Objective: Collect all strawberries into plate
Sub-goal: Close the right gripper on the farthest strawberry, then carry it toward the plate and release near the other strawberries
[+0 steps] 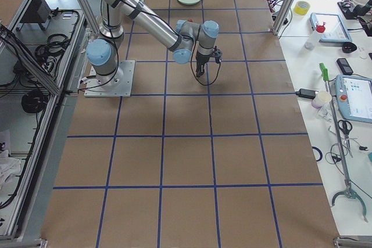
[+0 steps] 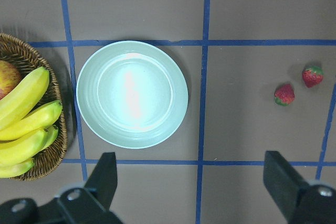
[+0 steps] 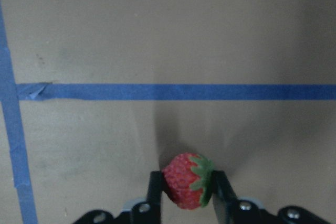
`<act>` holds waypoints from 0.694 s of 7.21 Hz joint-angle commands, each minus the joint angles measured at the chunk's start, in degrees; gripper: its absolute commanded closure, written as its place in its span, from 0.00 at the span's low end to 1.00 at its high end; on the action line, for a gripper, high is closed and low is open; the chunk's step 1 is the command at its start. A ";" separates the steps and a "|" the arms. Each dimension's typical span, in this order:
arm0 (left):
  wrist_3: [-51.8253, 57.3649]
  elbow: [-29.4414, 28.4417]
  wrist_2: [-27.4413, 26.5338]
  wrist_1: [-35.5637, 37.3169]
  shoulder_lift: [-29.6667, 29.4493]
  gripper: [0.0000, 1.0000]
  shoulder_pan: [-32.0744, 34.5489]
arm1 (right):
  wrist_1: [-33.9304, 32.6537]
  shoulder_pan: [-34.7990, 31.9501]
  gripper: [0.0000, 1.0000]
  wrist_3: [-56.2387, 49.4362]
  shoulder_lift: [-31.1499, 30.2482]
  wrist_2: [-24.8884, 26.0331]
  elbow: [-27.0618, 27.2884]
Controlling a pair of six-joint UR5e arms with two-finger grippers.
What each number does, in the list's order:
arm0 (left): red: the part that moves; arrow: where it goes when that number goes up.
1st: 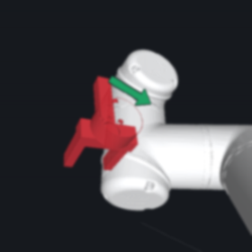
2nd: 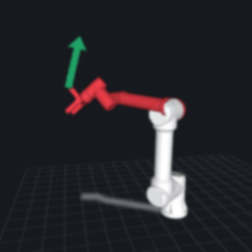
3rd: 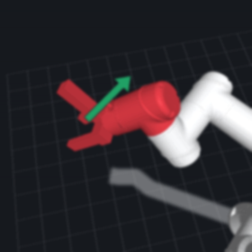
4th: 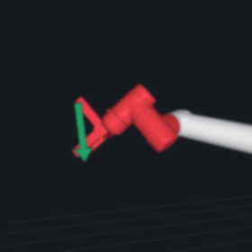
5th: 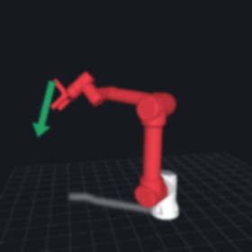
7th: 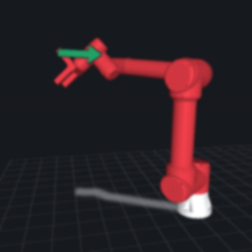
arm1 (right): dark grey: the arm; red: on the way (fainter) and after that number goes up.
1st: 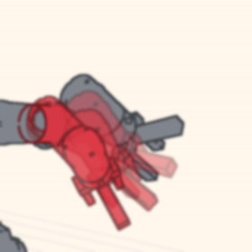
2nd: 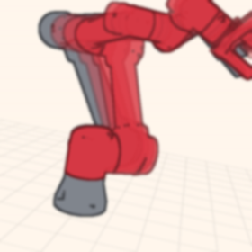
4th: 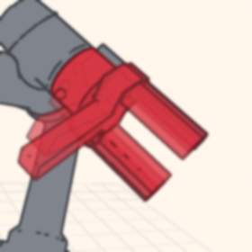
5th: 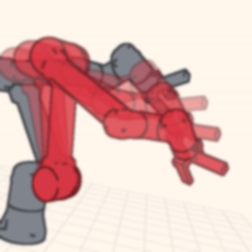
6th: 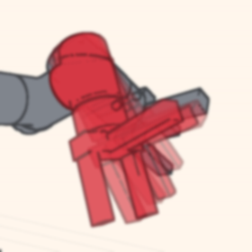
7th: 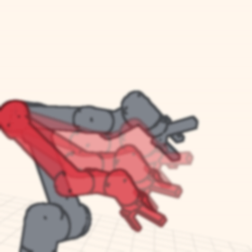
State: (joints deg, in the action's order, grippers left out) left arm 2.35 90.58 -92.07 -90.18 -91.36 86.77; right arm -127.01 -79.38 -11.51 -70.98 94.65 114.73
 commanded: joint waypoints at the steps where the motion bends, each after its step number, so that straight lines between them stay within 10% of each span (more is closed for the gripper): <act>1: 0.02 0.03 -0.04 0.00 0.04 0.00 -0.02 | 0.79 -0.07 0.79 0.78 -0.82 -0.16 -1.69; 5: 0.11 1.88 0.13 0.09 0.92 0.00 0.16 | 15.30 -11.61 0.78 23.26 -1.88 -6.20 -12.85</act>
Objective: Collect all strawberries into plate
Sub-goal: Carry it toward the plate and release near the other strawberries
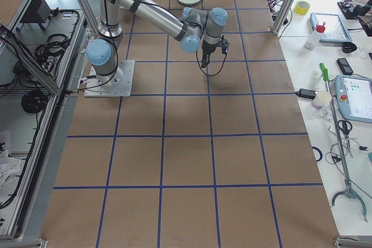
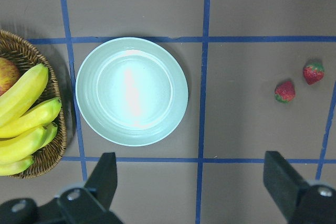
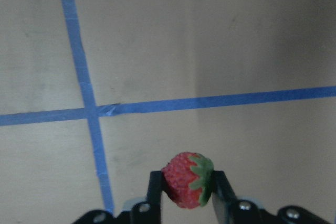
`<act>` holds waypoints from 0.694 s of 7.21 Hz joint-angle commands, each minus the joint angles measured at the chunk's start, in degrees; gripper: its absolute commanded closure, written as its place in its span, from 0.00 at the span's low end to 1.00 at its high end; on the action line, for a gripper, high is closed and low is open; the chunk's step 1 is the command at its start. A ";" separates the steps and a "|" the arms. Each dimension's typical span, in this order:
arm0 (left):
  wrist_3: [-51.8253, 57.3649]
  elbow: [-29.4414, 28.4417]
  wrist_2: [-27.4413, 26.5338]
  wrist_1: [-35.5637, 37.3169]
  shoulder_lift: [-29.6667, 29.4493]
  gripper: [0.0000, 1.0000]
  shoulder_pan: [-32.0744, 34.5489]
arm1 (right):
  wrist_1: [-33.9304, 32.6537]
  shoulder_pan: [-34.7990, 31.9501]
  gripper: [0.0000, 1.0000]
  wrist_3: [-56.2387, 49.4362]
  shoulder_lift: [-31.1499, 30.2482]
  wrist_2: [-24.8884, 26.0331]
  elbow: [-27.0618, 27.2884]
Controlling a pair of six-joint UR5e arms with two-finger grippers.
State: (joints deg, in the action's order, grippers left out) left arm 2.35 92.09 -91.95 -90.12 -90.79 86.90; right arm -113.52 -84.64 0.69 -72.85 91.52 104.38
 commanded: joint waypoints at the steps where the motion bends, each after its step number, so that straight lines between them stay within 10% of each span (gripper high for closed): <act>1: 0.55 0.46 0.02 0.04 0.36 0.00 0.02 | 1.20 -10.76 0.79 17.35 0.94 -5.45 -3.39; 5: 0.55 0.55 -0.16 0.04 0.27 0.00 -0.33 | -5.29 -25.54 0.79 35.22 9.03 -15.13 -10.77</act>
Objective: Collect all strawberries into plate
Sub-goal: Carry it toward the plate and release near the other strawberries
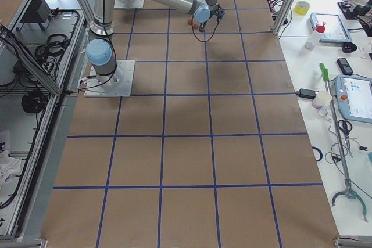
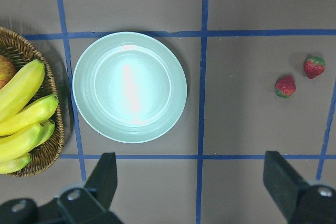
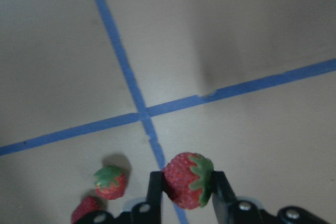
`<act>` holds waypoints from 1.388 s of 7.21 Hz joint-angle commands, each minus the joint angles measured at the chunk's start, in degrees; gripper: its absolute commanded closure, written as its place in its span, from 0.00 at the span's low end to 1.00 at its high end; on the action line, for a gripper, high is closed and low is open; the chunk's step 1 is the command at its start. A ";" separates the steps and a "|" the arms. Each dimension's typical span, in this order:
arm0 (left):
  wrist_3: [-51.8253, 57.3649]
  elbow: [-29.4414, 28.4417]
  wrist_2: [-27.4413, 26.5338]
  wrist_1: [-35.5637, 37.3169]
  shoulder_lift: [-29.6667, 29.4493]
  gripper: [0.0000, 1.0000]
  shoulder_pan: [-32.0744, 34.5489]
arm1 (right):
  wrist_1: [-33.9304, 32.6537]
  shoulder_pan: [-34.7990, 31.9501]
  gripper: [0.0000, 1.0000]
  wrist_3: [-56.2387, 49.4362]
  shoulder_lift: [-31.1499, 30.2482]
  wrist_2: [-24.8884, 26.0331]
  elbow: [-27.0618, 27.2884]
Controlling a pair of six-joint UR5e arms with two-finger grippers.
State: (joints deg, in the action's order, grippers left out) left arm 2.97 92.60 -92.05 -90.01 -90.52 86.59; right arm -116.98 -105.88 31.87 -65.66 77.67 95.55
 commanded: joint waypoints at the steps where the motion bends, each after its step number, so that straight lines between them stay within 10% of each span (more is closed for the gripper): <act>1: 0.01 0.04 0.03 -0.08 -0.01 0.00 -0.10 | -4.29 -6.86 0.78 5.73 3.85 -0.60 -2.29; 5: -0.07 -0.05 0.12 0.19 0.08 0.00 -0.02 | -5.54 -9.17 0.72 7.51 6.59 -0.94 -4.05; 7: -0.16 0.04 0.12 0.19 0.08 0.00 -0.02 | -5.45 -9.08 0.17 7.51 6.60 -1.29 -3.79; 10: -0.16 0.13 0.12 0.10 -0.01 0.00 -0.02 | -5.45 -9.08 0.13 7.60 6.42 -0.94 -3.70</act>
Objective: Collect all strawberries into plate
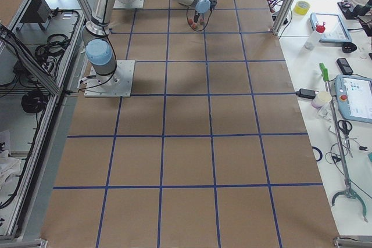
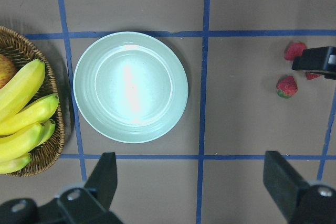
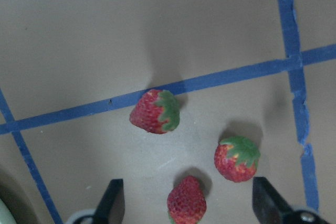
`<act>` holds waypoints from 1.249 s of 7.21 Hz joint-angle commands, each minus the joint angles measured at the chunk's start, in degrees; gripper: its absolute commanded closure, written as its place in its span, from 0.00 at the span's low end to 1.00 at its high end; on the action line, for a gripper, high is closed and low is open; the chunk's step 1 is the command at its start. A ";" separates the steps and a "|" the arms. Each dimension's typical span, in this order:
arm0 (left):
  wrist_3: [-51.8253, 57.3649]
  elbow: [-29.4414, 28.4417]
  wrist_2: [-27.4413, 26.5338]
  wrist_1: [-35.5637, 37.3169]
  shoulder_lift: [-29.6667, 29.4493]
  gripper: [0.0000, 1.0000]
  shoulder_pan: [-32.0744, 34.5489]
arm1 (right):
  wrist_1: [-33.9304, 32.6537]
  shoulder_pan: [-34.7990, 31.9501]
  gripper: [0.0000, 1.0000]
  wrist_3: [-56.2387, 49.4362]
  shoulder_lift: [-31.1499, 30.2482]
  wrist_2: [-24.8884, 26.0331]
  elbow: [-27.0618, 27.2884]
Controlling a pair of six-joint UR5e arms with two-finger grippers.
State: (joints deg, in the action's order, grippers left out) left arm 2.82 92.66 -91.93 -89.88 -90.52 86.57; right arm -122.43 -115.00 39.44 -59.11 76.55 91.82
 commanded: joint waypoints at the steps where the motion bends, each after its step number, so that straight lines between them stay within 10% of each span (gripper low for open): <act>1: 0.08 0.06 0.09 0.06 -0.01 0.00 0.00 | 0.18 0.03 0.12 -0.06 -0.31 0.52 0.02; 5: 0.17 0.15 -0.09 -0.21 -0.71 0.00 -0.70 | 3.40 1.43 0.05 -2.85 -4.40 1.14 -1.38; 9: -0.89 0.32 0.26 0.58 -2.47 0.00 -1.05 | 29.92 18.27 0.00 -25.56 -17.34 6.38 -8.91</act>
State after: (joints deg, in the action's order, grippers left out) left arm 1.94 92.93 -91.74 -89.71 -92.44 85.57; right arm -100.34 -102.03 22.30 -73.64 80.35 86.00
